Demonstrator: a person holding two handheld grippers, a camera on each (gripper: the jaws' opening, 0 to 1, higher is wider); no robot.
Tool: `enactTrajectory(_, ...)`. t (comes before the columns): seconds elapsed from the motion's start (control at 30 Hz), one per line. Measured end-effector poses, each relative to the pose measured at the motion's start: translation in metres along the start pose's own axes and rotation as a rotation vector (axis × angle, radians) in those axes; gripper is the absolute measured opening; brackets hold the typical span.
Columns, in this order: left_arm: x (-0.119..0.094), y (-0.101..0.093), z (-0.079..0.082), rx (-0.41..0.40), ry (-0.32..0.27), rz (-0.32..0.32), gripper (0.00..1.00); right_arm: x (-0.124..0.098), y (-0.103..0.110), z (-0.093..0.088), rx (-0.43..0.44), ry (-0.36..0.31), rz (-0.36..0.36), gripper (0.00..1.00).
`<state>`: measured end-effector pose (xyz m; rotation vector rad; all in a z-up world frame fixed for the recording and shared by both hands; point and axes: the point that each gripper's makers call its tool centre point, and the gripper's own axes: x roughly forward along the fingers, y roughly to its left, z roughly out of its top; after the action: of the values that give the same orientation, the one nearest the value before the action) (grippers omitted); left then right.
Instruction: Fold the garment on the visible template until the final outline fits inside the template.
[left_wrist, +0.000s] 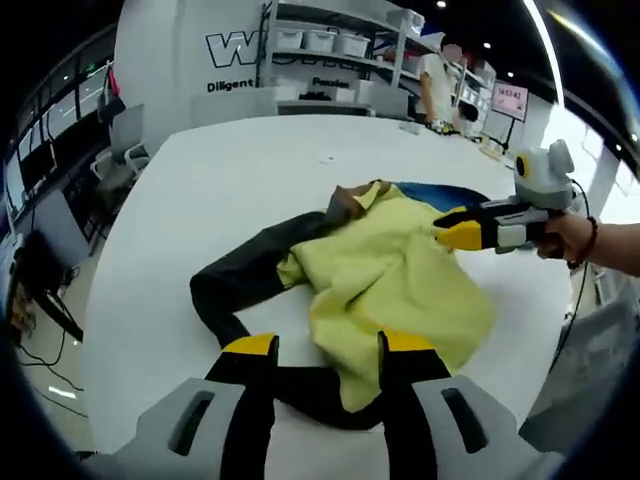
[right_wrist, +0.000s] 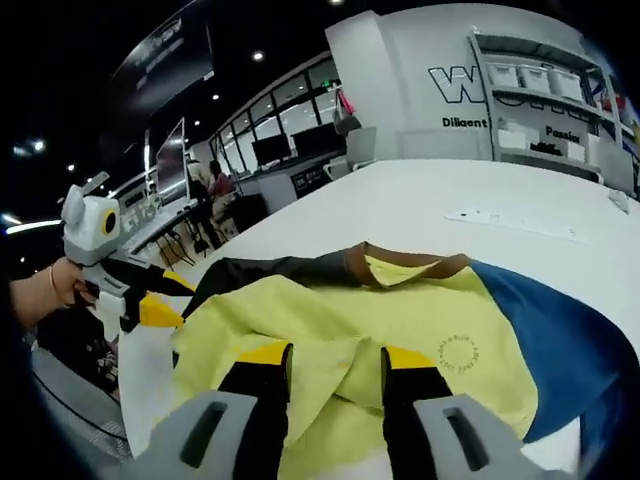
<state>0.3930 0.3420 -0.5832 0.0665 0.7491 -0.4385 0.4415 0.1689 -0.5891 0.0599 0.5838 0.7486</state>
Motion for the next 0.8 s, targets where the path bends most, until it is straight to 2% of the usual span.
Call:
enactTrajectory(0.13,-0.006,-0.009,-0.007,0.034,0.013,-0.025,0.45,-0.014,0.012,-0.011,-0.060,0.008,0.050,0.48)
enactTrajectory(0.37,-0.007,-0.019,-0.021,0.032,0.046,-0.055,0.45,-0.025,0.030,-0.038,-0.168,0.065,0.106,0.58)
enactTrajectory(0.5,-0.006,-0.023,-0.028,0.049,0.066,-0.071,0.45,-0.025,0.033,-0.054,-0.226,0.112,0.116,0.59)
enactTrajectory(0.67,-0.003,-0.022,-0.034,0.033,0.080,-0.082,0.44,-0.021,0.028,-0.060,-0.259,0.133,0.106,0.59)
enactTrajectory(0.8,0.003,-0.021,-0.042,0.035,0.105,-0.088,0.36,-0.021,0.024,-0.066,-0.296,0.159,0.105,0.60)
